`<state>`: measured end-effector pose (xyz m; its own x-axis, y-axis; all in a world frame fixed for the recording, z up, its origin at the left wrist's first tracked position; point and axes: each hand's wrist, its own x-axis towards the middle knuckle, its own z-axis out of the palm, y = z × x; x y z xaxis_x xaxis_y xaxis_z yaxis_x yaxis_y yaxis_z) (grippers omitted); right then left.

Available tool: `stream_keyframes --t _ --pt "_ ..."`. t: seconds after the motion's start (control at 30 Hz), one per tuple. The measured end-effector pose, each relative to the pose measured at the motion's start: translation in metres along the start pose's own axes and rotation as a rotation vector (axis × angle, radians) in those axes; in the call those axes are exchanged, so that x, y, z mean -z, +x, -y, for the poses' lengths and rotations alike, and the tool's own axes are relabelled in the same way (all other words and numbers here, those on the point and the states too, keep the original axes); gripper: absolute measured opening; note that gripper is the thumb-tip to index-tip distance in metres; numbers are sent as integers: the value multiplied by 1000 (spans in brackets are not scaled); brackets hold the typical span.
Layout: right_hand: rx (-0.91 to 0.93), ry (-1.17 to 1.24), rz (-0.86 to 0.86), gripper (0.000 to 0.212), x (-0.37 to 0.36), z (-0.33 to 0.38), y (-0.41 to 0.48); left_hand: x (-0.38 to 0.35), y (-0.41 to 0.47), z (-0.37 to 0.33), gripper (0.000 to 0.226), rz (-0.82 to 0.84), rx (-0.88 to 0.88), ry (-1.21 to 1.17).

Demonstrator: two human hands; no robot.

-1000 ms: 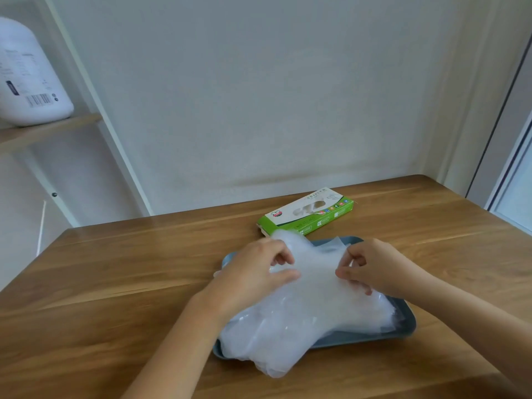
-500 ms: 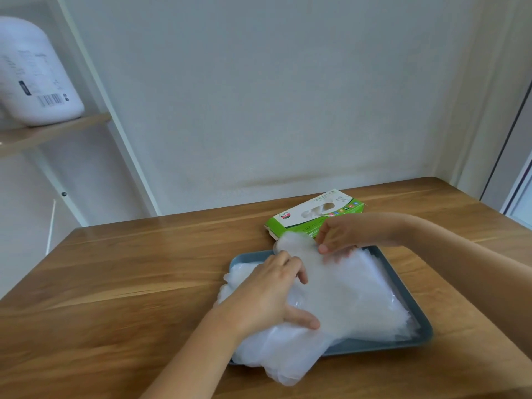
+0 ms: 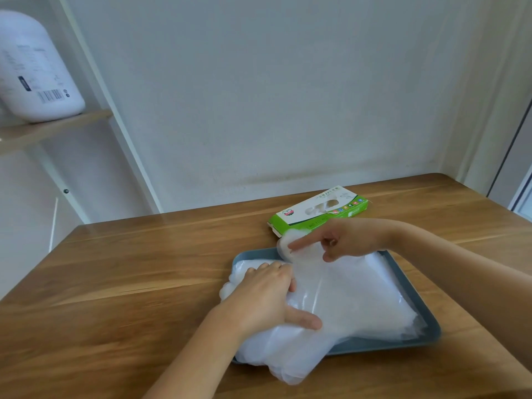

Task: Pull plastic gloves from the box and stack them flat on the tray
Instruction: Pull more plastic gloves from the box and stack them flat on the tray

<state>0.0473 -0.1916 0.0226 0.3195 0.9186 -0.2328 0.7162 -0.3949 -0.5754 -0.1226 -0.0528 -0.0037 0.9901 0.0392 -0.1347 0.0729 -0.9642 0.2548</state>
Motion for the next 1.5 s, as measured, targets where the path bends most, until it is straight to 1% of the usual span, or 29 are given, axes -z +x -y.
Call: stream_keyframes --t 0.1,0.2,0.27,0.33,0.4,0.43,0.5,0.53,0.67,0.8,0.83,0.93,0.97,1.03,1.13,1.2,1.27,1.33,1.4,1.43,1.5 --pt "1 -10 -31 71 -3 -2 -2 -1 1 1 56 9 4 -8" --pt "10 -25 -97 76 -1 -5 -2 -2 1 1 58 0 5 -8" --pt "15 5 -104 73 1 -5 -3 -2 1 1 58 -1 9 -14" --pt "8 47 -108 63 1 -4 -3 -2 2 2 58 -6 6 -20" --pt "-65 99 -157 52 -2 -4 0 -2 2 2 58 -14 4 -21" --pt "-120 137 -201 49 -4 -3 1 -3 3 2 59 -15 6 -18" --pt "-227 160 -286 52 -5 -4 2 -4 3 3 60 -16 6 -11" --pt "-274 135 -300 52 -4 -3 2 -4 3 3 60 -17 4 -8" --pt "-353 -34 -220 50 -7 4 1 -4 3 4 60 -26 -5 0" --pt "-412 -122 -148 49 -5 6 -2 -6 4 5 61 -39 -11 9" --pt "-418 -139 -111 44 -3 6 -4 -6 5 6 61 -41 -12 10" --pt "-373 -109 -6 8 2 10 -11 -7 5 6 61 -53 -18 10" --pt "-341 -77 14 1 3 11 -14 -6 5 5 61 -55 -19 10" --pt "-280 -42 41 11 5 12 -18 -6 4 4 60 -54 -20 8" --pt "-238 -109 45 18 4 16 -17 -5 3 4 60 -53 -25 -2" --pt "-231 -117 0 27 0 16 -9 -5 2 4 60 -52 -28 -7" --pt "-232 -93 -89 34 -6 16 1 -4 2 3 59 -50 -31 -5" --pt "-211 -104 -149 28 -11 16 9 -3 1 3 58 -48 -32 -13" --pt "-197 -107 -170 13 -14 16 12 -4 1 3 56 -47 -36 -25" --pt "-198 -87 -169 8 -14 16 12 -4 0 4 55 -48 -39 -31" --pt "-206 -12 -167 8 -13 13 9 -4 0 4 55 -49 -43 -34"
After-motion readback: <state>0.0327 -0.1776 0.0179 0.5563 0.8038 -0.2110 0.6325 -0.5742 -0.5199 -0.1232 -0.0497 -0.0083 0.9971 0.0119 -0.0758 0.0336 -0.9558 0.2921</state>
